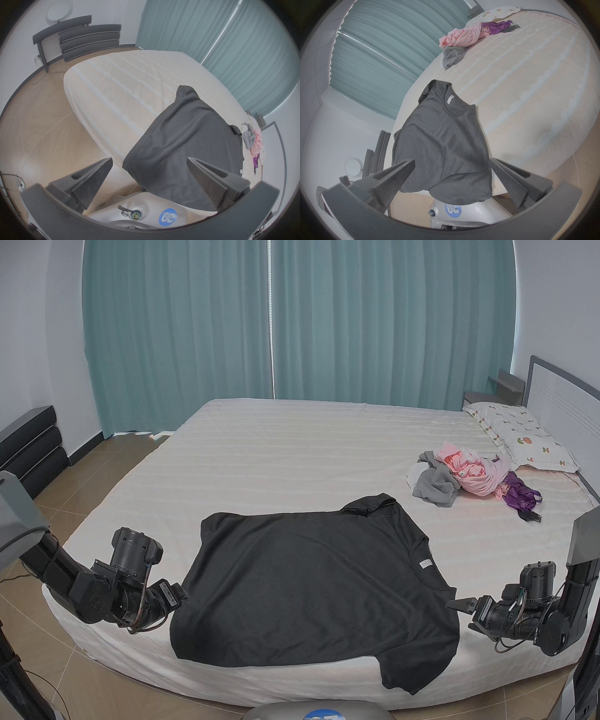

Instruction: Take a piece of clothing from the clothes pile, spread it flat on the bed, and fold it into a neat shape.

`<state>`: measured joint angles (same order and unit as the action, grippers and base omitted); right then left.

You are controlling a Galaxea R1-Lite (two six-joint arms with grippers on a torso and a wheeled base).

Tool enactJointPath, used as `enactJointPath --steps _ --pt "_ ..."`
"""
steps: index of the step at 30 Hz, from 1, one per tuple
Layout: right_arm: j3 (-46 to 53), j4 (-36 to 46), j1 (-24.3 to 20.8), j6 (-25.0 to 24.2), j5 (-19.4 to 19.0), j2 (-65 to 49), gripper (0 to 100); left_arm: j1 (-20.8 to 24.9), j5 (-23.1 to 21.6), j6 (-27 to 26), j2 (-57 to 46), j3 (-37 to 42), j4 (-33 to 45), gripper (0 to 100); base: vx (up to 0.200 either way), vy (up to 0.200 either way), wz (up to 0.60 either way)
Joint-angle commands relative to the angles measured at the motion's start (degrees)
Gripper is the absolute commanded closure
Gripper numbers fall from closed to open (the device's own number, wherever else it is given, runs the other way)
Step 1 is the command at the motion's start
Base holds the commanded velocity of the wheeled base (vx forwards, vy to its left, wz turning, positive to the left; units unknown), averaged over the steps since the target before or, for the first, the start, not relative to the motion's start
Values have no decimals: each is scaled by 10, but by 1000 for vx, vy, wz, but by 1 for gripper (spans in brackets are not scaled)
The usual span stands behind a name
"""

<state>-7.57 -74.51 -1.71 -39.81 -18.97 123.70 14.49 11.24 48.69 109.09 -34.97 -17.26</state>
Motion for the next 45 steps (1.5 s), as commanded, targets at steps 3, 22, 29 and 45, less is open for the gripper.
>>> enactJointPath --steps 3,22,29,45 --pt "2 1 -2 -4 0 -3 0 4 -3 21 -9 3 -3 0 0 200 0" --pt "1 0 -21 -4 1 -1 0 11 -17 30 -4 -23 -2 0 74 32 0" --pt "2 0 -25 -4 1 0 0 19 -19 30 3 -28 -4 0 143 0 0" --pt "7 0 -32 -6 1 0 0 -10 -74 30 78 -149 0 0 0 0 0"
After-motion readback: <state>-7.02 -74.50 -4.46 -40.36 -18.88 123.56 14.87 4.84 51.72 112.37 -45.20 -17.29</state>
